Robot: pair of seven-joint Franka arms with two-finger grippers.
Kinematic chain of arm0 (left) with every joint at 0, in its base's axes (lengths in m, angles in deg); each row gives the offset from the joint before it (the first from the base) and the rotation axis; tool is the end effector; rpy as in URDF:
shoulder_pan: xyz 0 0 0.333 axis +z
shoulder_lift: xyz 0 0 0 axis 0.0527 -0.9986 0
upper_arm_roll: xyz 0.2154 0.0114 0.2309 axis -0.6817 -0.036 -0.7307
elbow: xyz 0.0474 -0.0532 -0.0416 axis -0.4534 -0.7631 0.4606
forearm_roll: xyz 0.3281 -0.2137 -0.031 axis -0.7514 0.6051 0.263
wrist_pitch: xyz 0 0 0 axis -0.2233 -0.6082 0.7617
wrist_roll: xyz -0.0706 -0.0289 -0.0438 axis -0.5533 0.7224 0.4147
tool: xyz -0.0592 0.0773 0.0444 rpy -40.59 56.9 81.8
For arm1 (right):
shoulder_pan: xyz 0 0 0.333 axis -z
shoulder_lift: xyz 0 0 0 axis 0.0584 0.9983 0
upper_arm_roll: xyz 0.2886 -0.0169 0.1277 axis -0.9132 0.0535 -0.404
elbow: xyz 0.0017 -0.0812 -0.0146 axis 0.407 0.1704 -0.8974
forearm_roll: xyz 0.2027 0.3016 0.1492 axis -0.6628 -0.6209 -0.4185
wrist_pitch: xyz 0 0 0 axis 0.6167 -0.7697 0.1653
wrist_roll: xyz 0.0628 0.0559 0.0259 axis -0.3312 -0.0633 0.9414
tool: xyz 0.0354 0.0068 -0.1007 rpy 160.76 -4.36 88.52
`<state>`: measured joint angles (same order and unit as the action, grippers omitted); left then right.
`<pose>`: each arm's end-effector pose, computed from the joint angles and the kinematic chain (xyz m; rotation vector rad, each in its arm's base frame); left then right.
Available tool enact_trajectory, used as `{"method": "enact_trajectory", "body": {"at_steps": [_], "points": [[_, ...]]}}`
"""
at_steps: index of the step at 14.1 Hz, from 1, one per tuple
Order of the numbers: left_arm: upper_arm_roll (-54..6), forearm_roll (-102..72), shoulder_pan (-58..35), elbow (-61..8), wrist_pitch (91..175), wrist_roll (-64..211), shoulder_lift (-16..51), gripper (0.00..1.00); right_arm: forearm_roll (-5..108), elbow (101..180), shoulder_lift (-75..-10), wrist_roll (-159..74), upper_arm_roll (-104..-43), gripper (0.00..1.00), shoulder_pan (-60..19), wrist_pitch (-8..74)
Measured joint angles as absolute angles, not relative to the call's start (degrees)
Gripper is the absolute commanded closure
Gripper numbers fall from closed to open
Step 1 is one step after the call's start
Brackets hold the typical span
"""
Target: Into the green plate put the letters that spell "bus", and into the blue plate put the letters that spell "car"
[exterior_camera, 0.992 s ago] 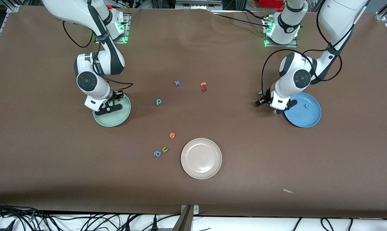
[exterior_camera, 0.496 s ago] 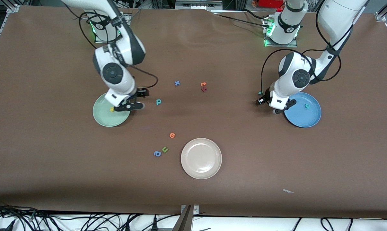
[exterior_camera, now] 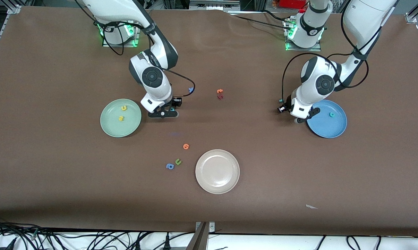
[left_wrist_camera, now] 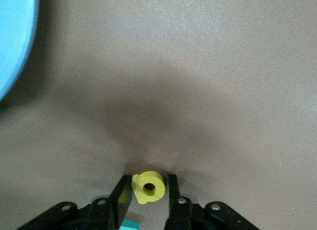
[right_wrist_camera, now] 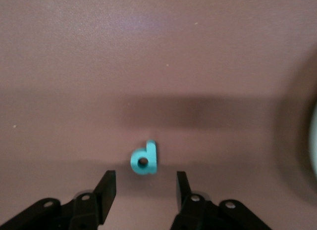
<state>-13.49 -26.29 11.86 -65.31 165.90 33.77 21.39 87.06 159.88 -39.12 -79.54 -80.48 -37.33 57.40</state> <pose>0.4634 -0.1328 0.1685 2.9399 0.8072 -0.2776 0.4749 0.3405 0.1966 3.1108 0.0690 -0.1395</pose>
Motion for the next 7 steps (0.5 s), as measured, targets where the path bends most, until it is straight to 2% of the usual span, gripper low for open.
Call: {"method": "enact_trajectory", "body": {"at_steps": [3, 5, 7], "points": [[-13.42, -26.91, 11.86, -65.3, 165.9, 33.76, 21.44, 0.78, 87.06, 159.75, -37.68, -79.54, -80.55, 0.46, -37.33, 59.53], [-13.35, -26.94, 11.85, -65.3, 165.9, 33.77, 21.52, 0.89, 87.06, 159.72, -37.48, -79.54, -80.71, 0.46, -37.34, 59.59], [-13.34, -26.95, 11.85, -65.3, 165.9, 33.77, 21.52, 0.9, 87.06, 159.72, -37.36, -79.54, -80.82, 0.46, -37.36, 59.59]]}}
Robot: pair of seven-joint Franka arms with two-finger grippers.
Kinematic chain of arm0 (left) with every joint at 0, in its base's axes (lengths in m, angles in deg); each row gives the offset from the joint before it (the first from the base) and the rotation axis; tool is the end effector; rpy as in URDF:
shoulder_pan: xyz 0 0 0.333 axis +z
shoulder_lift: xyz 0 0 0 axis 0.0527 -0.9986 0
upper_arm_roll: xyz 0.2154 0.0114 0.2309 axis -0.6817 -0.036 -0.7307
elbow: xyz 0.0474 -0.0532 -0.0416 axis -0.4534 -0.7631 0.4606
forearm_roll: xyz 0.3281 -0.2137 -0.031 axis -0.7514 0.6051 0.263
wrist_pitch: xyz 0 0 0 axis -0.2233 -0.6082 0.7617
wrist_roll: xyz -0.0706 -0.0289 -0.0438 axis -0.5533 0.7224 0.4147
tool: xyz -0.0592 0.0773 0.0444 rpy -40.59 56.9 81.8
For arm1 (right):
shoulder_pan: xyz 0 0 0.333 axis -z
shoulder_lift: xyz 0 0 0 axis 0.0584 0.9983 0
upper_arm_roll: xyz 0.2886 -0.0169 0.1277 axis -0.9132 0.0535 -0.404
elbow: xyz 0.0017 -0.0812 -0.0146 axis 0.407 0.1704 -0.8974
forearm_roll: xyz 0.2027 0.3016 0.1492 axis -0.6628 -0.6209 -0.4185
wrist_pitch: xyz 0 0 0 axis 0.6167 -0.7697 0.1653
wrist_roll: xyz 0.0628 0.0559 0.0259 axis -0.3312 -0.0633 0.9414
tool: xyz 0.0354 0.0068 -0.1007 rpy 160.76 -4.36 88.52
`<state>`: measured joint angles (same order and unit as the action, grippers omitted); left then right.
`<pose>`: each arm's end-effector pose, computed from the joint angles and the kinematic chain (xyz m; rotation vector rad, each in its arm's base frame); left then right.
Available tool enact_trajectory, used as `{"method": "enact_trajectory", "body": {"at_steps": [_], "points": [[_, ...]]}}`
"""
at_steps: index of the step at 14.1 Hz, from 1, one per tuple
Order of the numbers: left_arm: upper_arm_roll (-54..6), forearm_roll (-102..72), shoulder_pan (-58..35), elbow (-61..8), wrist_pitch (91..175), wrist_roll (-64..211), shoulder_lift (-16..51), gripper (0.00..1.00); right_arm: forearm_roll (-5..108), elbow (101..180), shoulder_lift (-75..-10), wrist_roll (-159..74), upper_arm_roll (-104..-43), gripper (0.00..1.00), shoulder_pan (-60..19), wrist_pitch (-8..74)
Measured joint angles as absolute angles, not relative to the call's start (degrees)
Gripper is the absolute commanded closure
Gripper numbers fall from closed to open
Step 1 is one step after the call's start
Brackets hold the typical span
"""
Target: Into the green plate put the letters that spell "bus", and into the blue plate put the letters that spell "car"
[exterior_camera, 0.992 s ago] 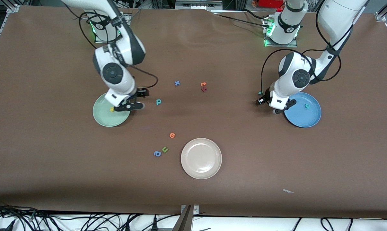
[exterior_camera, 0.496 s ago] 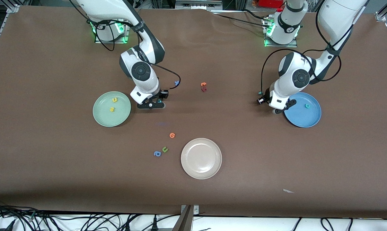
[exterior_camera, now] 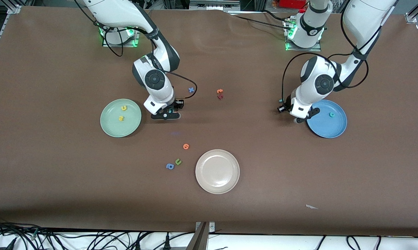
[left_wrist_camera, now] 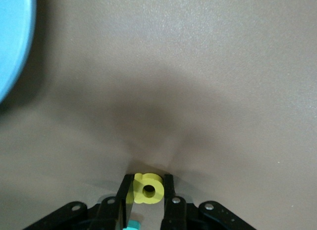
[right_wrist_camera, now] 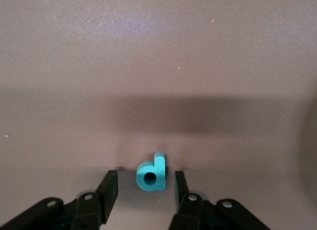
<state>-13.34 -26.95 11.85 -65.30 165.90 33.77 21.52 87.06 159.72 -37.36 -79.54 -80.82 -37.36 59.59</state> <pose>0.4635 -0.1343 0.1698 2.9490 0.7890 -0.2692 0.4736 0.3441 0.1828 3.1191 0.0769 -0.1290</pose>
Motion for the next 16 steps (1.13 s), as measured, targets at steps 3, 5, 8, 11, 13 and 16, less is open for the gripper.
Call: {"method": "enact_trajectory", "body": {"at_steps": [3, 5, 8, 11, 13, 16], "points": [[-13.34, -26.95, 11.89, -65.28, 165.9, 33.76, 21.52, 0.9, 87.06, 159.72, -37.09, -79.55, -80.9, 0.66, -37.38, 59.58], [-13.52, -26.95, 11.99, -64.89, 165.56, 33.76, 21.51, 0.91, 87.06, 159.73, -36.86, -79.55, -80.93, 0.92, -37.39, 59.58], [-13.93, -27.06, 12.46, -60.71, 158.12, 34.6, 21.57, 0.91, 87.06, 159.71, -36.8, -79.55, -80.94, 0.96, -37.4, 59.57], [-13.98, -27.27, 15.71, -52.68, 143.96, 40.62, 22.36, 0.91, 87.06, 159.41, -36.92, -79.48, -80.93, 0.96, -37.4, 59.46], [-14.04, -27.42, 19.44, -47.7, 134.78, 47.33, 23.0, 0.91, 87.07, 158.08, -38.13, -79.36, -80.48, 0.95, -37.37, 56.9], [-14.24, -27.54, 26.79, -44.91, 129.95, 59.58, 23.25, 0.9, 87.12, 156.32, -42.17, -73.98, -76.49, 0.94, -37.26, 49.06]]}}
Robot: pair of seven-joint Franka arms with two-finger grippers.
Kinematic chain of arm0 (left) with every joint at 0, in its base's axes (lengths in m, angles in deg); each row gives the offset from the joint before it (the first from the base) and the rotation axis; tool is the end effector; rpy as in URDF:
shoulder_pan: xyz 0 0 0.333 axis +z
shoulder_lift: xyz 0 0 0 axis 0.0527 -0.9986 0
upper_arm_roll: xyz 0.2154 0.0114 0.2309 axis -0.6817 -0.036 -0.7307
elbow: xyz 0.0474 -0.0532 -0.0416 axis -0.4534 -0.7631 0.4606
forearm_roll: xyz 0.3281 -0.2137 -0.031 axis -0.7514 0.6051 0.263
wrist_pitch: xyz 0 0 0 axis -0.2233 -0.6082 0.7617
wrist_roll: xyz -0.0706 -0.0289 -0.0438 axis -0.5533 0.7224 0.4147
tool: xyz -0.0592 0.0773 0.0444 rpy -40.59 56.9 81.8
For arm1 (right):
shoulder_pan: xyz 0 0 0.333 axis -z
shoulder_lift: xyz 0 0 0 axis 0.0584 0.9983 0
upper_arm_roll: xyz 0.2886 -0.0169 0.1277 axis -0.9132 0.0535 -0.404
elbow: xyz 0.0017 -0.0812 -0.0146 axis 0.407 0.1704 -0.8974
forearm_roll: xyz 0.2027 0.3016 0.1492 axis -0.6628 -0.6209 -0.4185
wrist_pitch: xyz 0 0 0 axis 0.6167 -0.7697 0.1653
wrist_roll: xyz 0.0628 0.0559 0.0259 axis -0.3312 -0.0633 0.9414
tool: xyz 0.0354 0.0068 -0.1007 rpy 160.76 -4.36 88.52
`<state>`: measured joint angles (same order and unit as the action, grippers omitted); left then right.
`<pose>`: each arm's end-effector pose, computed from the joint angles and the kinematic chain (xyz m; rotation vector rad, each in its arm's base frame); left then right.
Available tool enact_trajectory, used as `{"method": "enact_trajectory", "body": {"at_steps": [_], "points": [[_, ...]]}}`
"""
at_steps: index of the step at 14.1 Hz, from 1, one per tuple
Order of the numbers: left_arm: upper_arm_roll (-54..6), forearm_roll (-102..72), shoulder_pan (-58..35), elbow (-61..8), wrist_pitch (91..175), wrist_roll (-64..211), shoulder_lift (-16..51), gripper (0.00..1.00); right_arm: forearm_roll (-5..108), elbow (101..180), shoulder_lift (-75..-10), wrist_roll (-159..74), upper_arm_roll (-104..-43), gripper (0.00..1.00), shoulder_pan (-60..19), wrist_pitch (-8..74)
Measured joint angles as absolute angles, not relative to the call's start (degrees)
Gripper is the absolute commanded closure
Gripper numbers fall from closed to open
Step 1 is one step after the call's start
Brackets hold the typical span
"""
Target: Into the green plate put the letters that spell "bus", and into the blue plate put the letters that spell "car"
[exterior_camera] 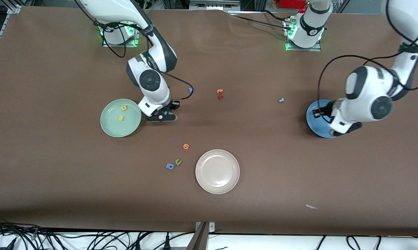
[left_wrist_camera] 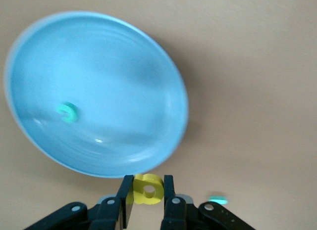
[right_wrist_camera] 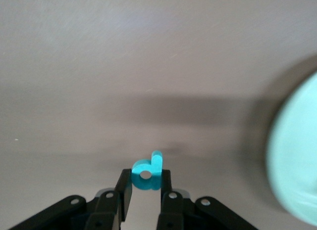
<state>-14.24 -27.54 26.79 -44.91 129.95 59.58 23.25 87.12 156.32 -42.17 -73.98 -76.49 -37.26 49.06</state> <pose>0.5468 0.0223 0.2639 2.9977 0.5102 -0.5760 0.5074 0.3132 0.2407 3.0763 0.1206 -0.1601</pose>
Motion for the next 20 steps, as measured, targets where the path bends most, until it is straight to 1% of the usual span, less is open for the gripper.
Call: {"method": "enact_trajectory", "body": {"at_steps": [3, 4, 5, 6, 7, 8, 9, 10, 11, 12, 13, 15, 16, 17, 18, 20], "points": [[-14.5, -27.82, 31.2, -45.29, 129.86, 66.77, 22.27, 0.87, 87.11, 156.53, -44.85, -62.8, -69.07, 0.94, -37.05, 44.2], [-14.49, -28.9, 31.33, -45.66, 130.46, 67.15, 21.38, 0.81, 87.1, 156.74, -45.04, -59.0, -66.67, 0.94, -36.85, 43.46], [-14.42, -30.27, 31.19, -46.2, 131.98, 67.15, 20.26, 0.59, 87.08, 157.1, -45.0, -56.22, -65.2, 0.93, -36.5, 43.22], [-14.35, -30.99, 31.04, -46.69, 133.65, 67.14, 19.19, 0.27, 87.08, 157.61, -44.86, -54.6, -64.27, 0.93, -36.21, 43.22], [-14.3, -31.46, 30.99, -47.02, 134.65, 67.11, 18.26, 0.08, 87.08, 158.34, -44.62, -53.25, -63.76, 0.93, -35.9, 43.37], [-14.31, -31.62, 31.01, -47.08, 135.03, 67.11, 17.69, 0.01, 87.08, 159.53, -44.29, -52.18, -63.57, 0.92, -35.48, 44.2], [-14.31, -31.63, 31.03, -47.06, 135.09, 67.11, 17.62, 0.01, 87.08, 161.21, -43.94, -51.45, -63.54, 0.92, -35.13, 46.39], [-14.29, -31.64, 31.04, -46.92, 134.91, 67.11, 17.74, 0.01, 87.08, 163.39, -43.49, -50.65, -63.54, 0.86, -34.93, 49.95], [-14.19, -31.64, 31.05, -46.69, 134.45, 67.1, 17.91, 0.02, 87.08, 165.52, -42.83, -49.69, -63.54, 0.58, -34.82, 53.54], [-13.92, -31.64, 31.07, -46.42, 133.76, 66.81, 18.17, 0.03, 87.08, 166.92, -42.18, -49.29, -63.54, 0.21, -34.78, 55.82], [-13.33, -31.64, 31.1, -46.21, 133.01, 66.01, 18.6, 0.03, 87.08, 167.52, -41.7, -49.15, -63.54, 0.0, -34.79, 56.83], [-10.1, -31.64, 31.14, -46.15, 131.57, 61.3, 19.62, 0.07, 87.08, 167.38, -41.75, -49.04, -63.55, 0.0, -34.79, 56.9], [-7.9, -31.64, 31.05, -46.2, 131.25, 57.78, 19.9, 0.09, 87.08, 166.76, -42.03, -48.99, -63.55, 0.0, -34.79, 55.95], [-5.57, -31.63, 30.95, -46.42, 131.03, 54.16, 20.05, 0.09, 87.08, 165.22, -42.52, -48.94, -63.55, 0.0, -34.81, 53.13], [-3.36, -31.63, 30.89, -46.9, 131.01, 51.07, 20.12, 0.09, 87.08, 162.49, -43.19, -48.9, -63.55, 0.0, -34.84, 48.4], [0.36, -31.63, 30.79, -49.23, 132.73, 46.08, 20.32, 0.09, 87.08, 153.82, -44.47, -48.9, -63.55, 0.0, -34.87, 35.66]]}}
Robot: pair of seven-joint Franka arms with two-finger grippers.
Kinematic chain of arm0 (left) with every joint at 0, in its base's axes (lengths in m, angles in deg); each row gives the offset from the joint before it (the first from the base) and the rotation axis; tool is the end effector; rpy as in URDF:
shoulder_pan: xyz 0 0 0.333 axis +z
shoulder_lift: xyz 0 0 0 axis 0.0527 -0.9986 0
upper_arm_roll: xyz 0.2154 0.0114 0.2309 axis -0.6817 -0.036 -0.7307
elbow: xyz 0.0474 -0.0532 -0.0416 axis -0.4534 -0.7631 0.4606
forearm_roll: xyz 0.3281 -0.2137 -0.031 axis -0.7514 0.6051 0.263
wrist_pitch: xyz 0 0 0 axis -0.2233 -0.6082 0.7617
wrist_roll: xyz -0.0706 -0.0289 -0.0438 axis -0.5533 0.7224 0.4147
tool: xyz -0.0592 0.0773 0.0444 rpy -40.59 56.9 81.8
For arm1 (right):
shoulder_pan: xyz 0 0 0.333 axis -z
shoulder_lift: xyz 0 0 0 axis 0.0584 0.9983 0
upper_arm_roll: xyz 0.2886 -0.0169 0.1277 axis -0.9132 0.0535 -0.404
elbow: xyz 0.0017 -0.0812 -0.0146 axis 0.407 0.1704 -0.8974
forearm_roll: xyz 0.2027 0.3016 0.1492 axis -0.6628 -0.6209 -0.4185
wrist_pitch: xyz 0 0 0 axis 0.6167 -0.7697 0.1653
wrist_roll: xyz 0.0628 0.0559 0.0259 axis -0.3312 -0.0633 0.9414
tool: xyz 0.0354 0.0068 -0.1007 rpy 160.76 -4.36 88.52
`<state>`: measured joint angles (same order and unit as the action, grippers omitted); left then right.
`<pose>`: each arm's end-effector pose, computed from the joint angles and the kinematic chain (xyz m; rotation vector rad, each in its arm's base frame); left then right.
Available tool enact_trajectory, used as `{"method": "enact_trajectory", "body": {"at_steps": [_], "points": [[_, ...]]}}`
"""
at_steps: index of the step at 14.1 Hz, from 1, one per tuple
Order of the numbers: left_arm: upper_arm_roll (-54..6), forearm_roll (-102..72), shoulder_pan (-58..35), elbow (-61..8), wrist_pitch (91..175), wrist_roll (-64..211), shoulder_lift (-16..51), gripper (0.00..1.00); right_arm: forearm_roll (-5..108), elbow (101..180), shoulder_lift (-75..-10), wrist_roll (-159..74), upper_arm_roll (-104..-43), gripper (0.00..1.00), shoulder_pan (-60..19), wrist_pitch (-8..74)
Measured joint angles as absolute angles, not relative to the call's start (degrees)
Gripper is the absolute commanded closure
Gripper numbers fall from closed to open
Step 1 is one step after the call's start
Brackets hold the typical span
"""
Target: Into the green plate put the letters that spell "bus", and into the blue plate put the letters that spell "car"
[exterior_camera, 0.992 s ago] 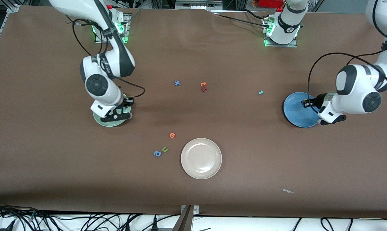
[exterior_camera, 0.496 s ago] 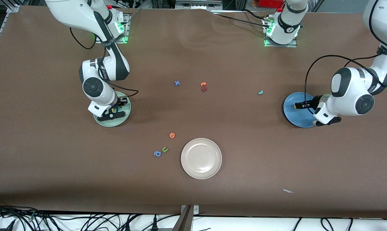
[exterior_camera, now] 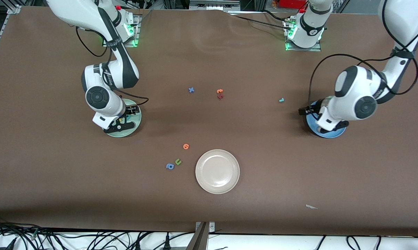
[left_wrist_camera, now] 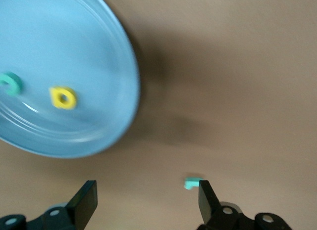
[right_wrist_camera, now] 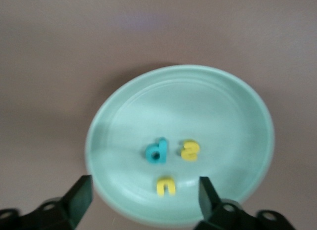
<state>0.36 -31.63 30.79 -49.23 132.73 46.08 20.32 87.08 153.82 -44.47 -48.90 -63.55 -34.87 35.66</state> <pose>0.5223 -0.0772 0.2445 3.0229 0.5092 -0.6203 0.5614 0.1699 0.2733 2.9769 0.3797 -0.3635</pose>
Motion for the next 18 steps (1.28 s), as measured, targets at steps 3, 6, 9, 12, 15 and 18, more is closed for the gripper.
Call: {"method": "enact_trajectory", "body": {"at_steps": [3, 6, 9, 12, 15, 18], "points": [[3.33, -31.63, 30.74, -56.88, 143.59, 41.08, 21.56, 0.09, 87.08, 141.99, -45.76, -48.9, -63.52, 0.0, -34.85, 21.13], [4.16, -31.63, 30.76, -63.69, 152.41, 39.31, 22.27, 0.11, 86.1, 134.48, -46.46, -48.9, -60.8, 0.0, -34.87, 12.25], [4.39, -31.63, 30.76, -68.78, 159.73, 38.79, 22.45, 0.29, 83.26, 129.09, -48.9, -47.54, -56.36, 0.0, -34.46, 5.3], [4.95, -32.33, 30.73, -71.78, 162.31, 38.78, 22.53, 0.31, 82.94, 128.03, -53.18, -47.33, -56.27, 0.0, -34.28, 3.44], [5.52, -33.72, 30.71, -73.45, 165.6, 38.72, 22.91, 0.43, 83.17, 128.63, -55.79, -47.62, -63.84, 0.0, -27.67, 1.66], [5.56, -35.32, 30.72, -73.78, 166.28, 38.71, 23.2, 0.52, 86.38, 133.82, -58.34, -48.91, -71.12, 0.0, -20.77, 5.03]]}}
